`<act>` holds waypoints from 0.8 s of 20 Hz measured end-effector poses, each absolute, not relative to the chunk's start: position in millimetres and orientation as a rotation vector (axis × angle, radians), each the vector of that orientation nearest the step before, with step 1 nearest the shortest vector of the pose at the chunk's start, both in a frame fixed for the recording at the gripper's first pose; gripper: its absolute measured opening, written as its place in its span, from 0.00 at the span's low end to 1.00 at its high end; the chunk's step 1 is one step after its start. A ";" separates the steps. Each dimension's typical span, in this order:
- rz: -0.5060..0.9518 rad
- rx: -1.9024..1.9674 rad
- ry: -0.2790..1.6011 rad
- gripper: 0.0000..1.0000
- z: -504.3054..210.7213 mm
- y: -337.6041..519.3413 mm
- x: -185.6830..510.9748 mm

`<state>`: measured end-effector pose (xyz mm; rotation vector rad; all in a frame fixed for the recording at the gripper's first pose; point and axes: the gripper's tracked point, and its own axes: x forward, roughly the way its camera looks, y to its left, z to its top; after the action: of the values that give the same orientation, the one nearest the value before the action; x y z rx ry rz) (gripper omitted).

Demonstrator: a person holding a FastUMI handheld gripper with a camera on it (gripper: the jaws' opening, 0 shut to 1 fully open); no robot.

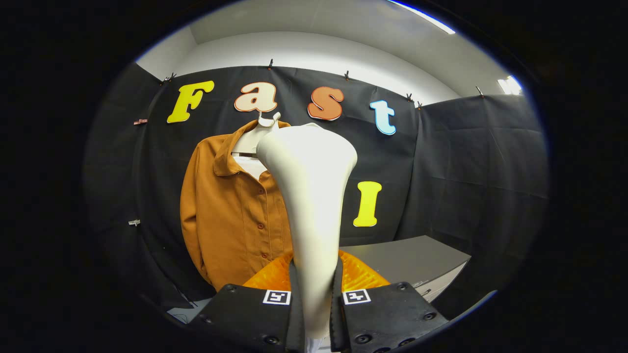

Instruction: Iron the clothes twice with a garment steamer, once on the left side and once on the right side.

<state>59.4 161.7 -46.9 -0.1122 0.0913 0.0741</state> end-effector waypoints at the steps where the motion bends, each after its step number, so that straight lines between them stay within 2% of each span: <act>1: 0.075 -0.110 0.091 0.24 -46.7 161.7 59.3; 16: 0.086 -0.089 0.086 0.24 -45.4 157.2 61.3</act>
<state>61.3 157.2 -45.4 -0.0887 0.0862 0.0860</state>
